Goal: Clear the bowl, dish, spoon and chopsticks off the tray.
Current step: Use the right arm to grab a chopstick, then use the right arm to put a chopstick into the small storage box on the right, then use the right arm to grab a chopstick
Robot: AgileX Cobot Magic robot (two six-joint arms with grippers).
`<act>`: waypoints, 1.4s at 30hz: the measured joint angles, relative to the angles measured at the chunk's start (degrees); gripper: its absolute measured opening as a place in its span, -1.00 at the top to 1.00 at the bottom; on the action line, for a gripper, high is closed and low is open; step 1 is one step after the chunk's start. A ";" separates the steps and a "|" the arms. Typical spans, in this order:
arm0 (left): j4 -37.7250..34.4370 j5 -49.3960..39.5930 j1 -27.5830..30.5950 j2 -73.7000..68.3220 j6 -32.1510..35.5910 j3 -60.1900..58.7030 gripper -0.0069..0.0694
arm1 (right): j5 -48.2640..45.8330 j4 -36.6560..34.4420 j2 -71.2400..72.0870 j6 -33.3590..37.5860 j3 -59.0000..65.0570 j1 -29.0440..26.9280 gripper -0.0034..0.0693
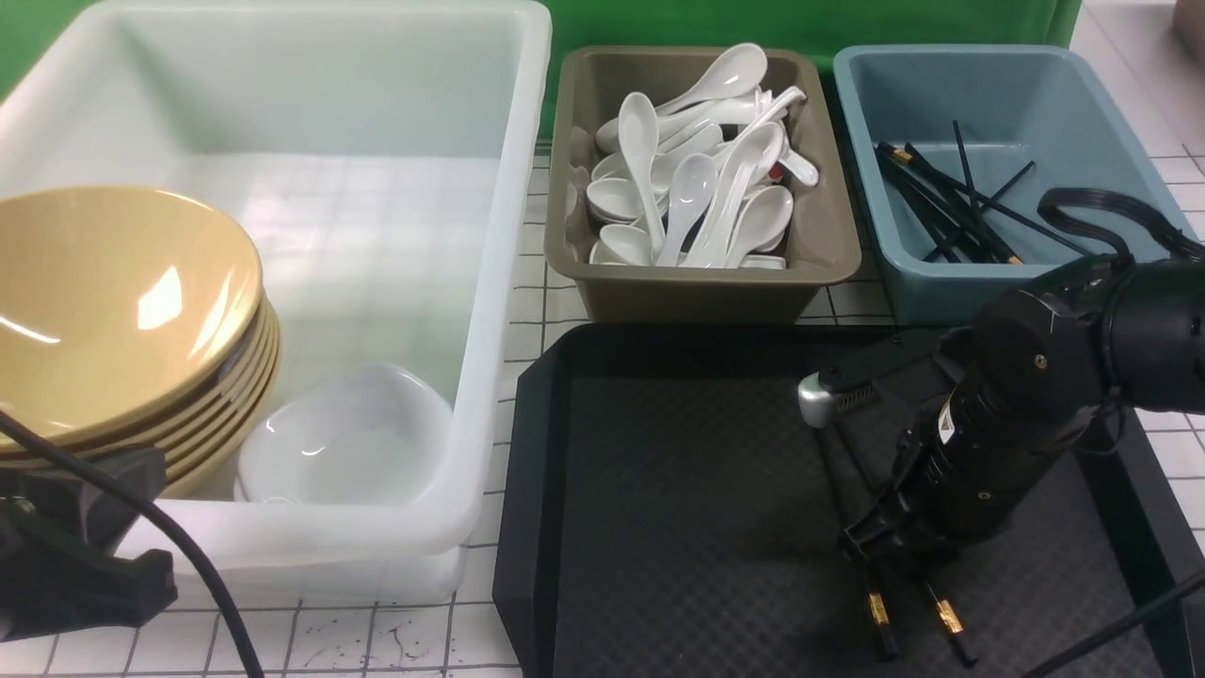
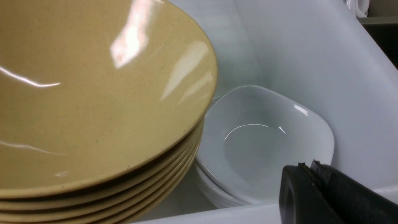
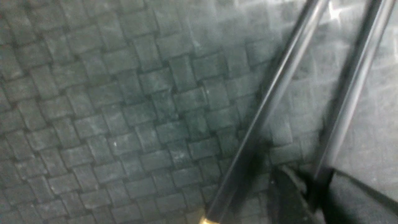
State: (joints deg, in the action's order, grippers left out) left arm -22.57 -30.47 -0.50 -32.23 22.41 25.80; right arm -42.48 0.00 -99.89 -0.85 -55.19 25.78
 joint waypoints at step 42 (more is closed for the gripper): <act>-1.21 2.17 0.00 0.00 0.00 0.00 0.85 | -11.20 3.15 4.65 8.50 -13.16 7.02 0.23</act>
State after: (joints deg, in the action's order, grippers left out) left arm -23.78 -28.30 -0.50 -32.23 22.41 25.80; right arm -53.69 3.15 -95.24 7.64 -68.35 32.80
